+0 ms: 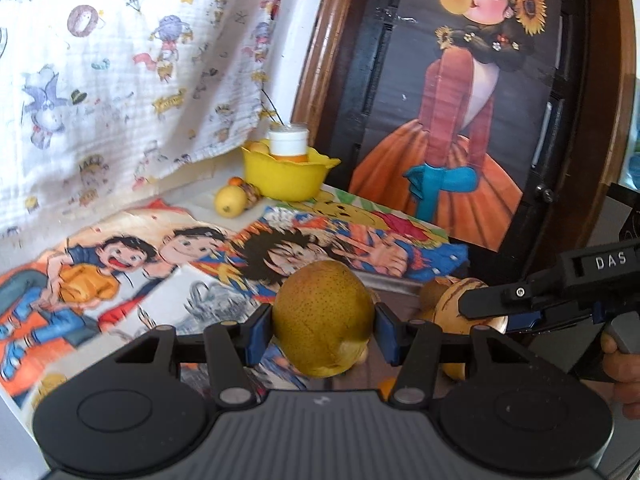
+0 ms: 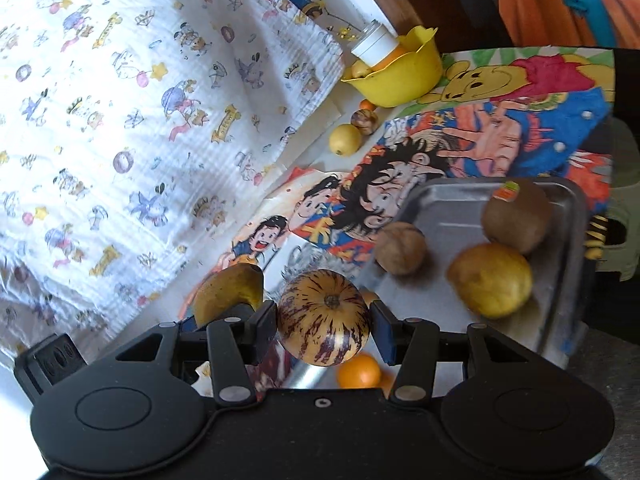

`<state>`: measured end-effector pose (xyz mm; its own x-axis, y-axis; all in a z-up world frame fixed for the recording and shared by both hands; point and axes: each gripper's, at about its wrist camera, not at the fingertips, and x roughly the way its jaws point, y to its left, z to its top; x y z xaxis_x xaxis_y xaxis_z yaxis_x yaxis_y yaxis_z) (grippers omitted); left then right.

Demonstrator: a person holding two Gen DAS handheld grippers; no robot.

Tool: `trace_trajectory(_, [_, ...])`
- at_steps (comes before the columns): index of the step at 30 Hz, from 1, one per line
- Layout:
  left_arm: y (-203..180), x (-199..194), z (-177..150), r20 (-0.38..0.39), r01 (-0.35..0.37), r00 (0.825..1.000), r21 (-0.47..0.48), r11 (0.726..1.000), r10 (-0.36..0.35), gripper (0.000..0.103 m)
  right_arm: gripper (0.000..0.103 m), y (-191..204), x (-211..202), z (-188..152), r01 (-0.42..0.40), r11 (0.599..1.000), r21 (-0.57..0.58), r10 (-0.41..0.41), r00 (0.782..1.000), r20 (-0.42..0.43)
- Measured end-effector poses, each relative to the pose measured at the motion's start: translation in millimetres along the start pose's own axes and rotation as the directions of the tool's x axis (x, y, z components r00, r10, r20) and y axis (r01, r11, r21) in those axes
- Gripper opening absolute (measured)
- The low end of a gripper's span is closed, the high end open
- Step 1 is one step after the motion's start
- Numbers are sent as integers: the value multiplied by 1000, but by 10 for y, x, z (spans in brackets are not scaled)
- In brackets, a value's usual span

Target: Organize fruits

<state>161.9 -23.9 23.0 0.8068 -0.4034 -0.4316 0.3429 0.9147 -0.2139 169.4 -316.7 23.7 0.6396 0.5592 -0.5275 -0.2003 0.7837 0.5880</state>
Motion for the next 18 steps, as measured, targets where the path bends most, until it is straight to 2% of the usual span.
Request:
trace_trajectory(8, [-159,-52,-303,-60,30,998,3,1000,-30,58,53,-180,-143,-392,17,999,32,-18,1000,17])
trace_trajectory(12, [-198,-78,-392,-81,43,996,3,999,-43,58,52,-200,-192,-501,64,998,-1,-63,997,36])
trace_trajectory(18, [-331,-85,-473,-112,48,993,53,997,-42,58,53,-185,-214,-597,127,989,-79,-122,991,62])
